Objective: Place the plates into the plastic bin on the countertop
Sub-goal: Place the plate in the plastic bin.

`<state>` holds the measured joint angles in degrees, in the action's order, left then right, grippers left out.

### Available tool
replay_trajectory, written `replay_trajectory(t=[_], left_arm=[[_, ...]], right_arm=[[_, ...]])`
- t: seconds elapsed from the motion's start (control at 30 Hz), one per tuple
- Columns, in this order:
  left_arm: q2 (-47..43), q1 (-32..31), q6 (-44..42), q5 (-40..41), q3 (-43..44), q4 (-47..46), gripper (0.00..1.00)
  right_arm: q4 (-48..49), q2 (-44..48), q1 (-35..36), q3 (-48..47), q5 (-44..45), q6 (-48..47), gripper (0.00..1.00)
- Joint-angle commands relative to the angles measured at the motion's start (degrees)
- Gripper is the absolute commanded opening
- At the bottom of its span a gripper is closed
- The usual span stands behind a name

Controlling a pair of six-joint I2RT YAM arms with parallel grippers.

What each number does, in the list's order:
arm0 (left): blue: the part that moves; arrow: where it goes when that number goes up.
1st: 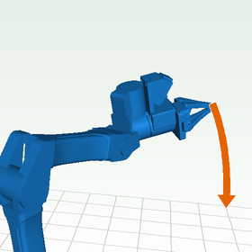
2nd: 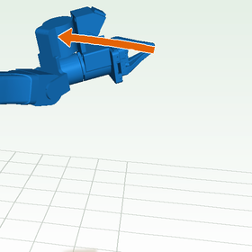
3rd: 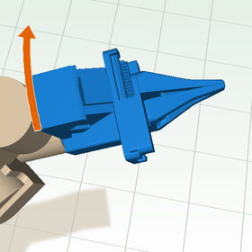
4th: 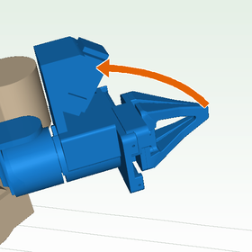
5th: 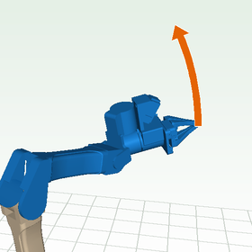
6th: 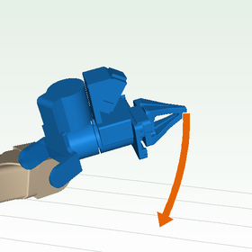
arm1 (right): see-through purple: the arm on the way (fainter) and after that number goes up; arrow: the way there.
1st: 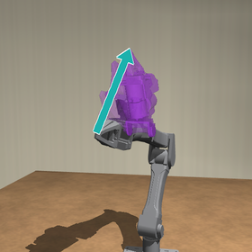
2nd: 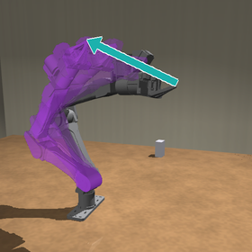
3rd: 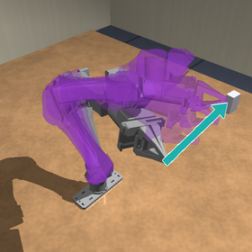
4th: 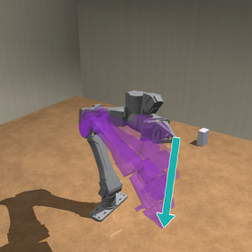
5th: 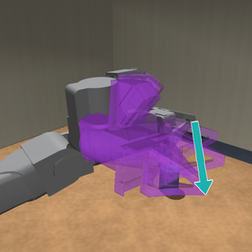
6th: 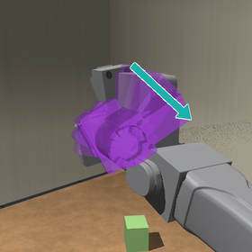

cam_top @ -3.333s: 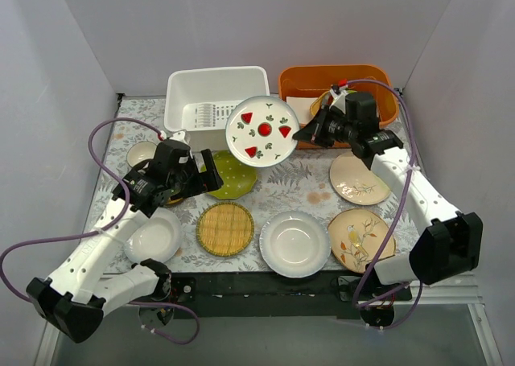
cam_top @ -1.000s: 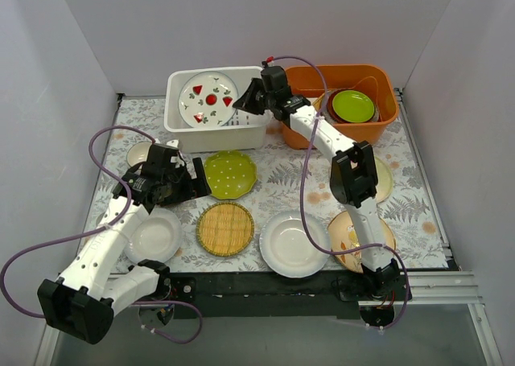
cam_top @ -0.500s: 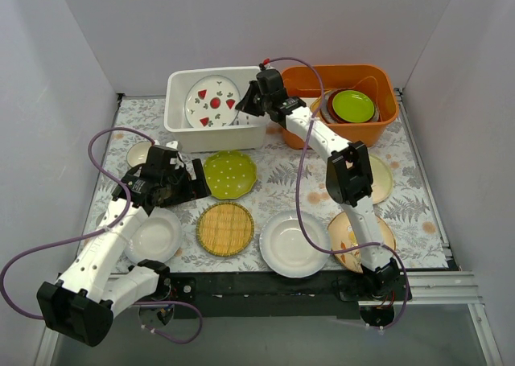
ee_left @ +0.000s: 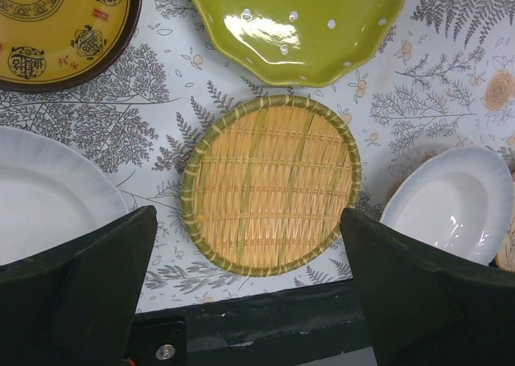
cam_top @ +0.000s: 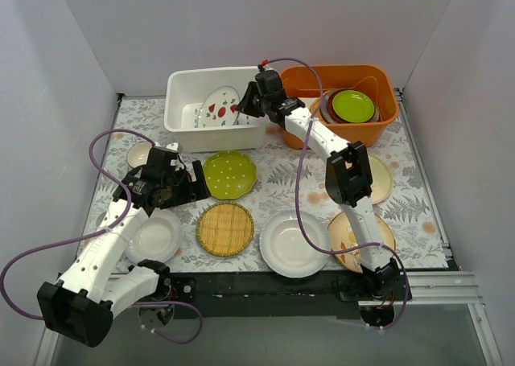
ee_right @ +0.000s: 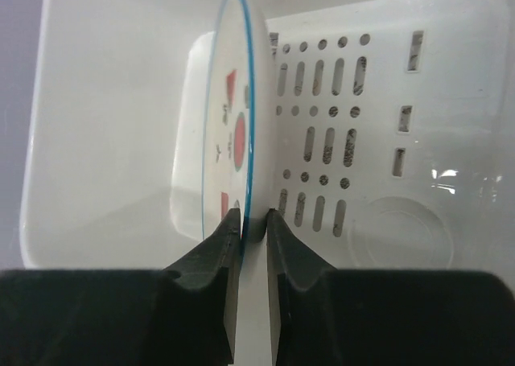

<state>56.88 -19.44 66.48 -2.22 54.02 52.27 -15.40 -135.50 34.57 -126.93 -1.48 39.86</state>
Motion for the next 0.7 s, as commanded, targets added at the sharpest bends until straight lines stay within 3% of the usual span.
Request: replay_trajectory(t=[0.0, 0.27, 0.67], left_arm=[[-1.7, 0.4, -0.4, 0.0, 0.1, -0.2, 0.98], [-1.6, 0.4, -0.8, 0.3, 0.0, -0.2, 0.98], [-1.3, 0.4, -0.9, -0.4, 0.7, -0.7, 0.98]], right_arm=[[8.3, 1.1, -0.3, -0.1, -2.5, 2.6, 0.22], [8.4, 0.9, -0.7, 2.5, -3.8, 3.5, 0.25], [5.2, -0.2, -2.8, 4.8, -7.9, 7.3, 0.43]])
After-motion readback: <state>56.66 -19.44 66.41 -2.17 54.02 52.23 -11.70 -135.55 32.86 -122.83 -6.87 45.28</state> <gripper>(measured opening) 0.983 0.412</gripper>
